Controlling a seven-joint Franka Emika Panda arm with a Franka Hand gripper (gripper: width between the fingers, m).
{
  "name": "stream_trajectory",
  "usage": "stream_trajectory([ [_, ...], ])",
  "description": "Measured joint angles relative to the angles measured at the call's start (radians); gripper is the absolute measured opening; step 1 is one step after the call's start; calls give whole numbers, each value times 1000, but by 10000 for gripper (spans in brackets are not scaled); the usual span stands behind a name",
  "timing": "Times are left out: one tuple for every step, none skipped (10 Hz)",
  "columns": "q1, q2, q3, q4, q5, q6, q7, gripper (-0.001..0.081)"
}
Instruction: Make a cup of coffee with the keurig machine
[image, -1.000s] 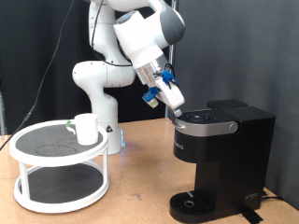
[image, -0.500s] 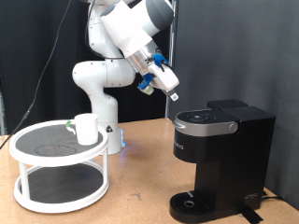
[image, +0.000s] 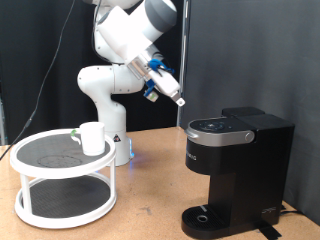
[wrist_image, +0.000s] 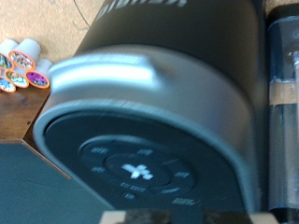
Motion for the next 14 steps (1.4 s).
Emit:
stream_trajectory([
  [-9, -29, -16, -28, -17, -18, -8, 0],
  [-24, -54, -34, -48, -52, -55, -17, 0],
  [-35, -81, -47, -62, -76, -87, -21, 0],
  [-35, -79, -43, -62, -74, -73, -18, 0],
  [-34, -80, -40, -69, -48, -44, -16, 0],
  [-36, -89, -41, -87, -14, -12, -7, 0],
  [-50, -111, -43, -114, -4, 10, 47, 0],
  [-78, -141, -46, -138, -13, 4, 105, 0],
  [-108, -166, -59, -151, -45, -36, 143, 0],
  [-139, -187, -81, -157, -86, -89, 157, 0],
  [-165, -203, -110, -158, -132, -153, 156, 0],
  [-186, -216, -147, -155, -185, -231, 127, 0],
  [-200, -228, -189, -151, -238, -302, 73, 0],
  [-213, -242, -226, -152, -270, -340, 19, 0],
])
